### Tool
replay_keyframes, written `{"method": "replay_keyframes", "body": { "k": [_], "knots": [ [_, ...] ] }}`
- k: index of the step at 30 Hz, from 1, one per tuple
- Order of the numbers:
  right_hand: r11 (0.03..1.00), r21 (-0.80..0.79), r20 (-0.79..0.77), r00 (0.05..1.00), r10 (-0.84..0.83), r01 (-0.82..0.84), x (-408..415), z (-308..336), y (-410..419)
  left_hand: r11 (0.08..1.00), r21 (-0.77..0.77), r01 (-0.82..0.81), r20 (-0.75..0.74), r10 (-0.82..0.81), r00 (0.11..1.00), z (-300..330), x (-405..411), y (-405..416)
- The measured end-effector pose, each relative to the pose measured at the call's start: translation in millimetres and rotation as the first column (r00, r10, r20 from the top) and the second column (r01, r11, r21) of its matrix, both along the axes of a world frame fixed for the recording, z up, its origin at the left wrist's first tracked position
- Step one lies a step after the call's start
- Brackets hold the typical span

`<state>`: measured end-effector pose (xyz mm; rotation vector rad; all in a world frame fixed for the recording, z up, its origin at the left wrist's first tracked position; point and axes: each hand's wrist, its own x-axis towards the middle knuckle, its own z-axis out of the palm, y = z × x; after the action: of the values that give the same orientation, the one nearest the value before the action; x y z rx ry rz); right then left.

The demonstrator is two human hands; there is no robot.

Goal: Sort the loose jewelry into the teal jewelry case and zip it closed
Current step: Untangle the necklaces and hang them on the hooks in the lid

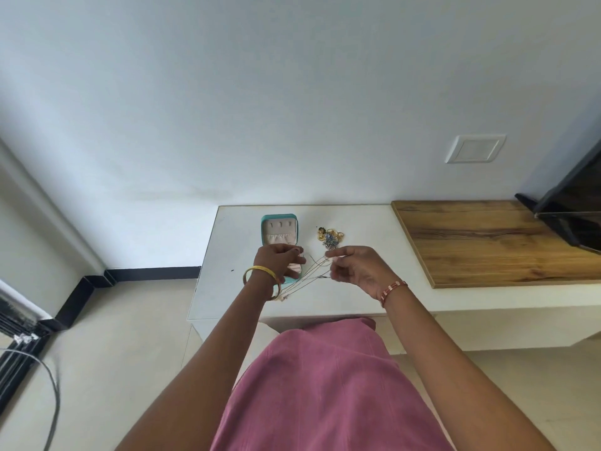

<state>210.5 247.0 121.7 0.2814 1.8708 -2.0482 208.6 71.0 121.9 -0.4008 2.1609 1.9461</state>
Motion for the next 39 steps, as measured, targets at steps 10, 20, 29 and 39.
{"method": "replay_keyframes", "body": {
  "k": [10, 20, 29, 39],
  "knots": [
    [0.784, -0.421, 0.106, 0.884, -0.456, 0.455, -31, -1, 43, 0.900, 0.396, -0.179, 0.184, 0.114, 0.976, -7, 0, -6],
    [0.990, 0.141, -0.178, 0.984, 0.013, 0.013, -19, -3, 39, 0.677, 0.601, -0.425, 0.293, 0.307, 0.905, -11, -2, -22],
    [0.974, -0.200, -0.115, 0.990, 0.083, -0.105, -21, 26, -2, 0.986, -0.144, -0.080, 0.140, 0.100, 0.985, -12, -12, -19],
    [0.997, -0.074, -0.160, 0.987, 0.007, -0.019, -10, 34, -35, 0.999, -0.017, 0.035, -0.048, -0.035, 0.998, 10, 1, 14]
  ]
}}
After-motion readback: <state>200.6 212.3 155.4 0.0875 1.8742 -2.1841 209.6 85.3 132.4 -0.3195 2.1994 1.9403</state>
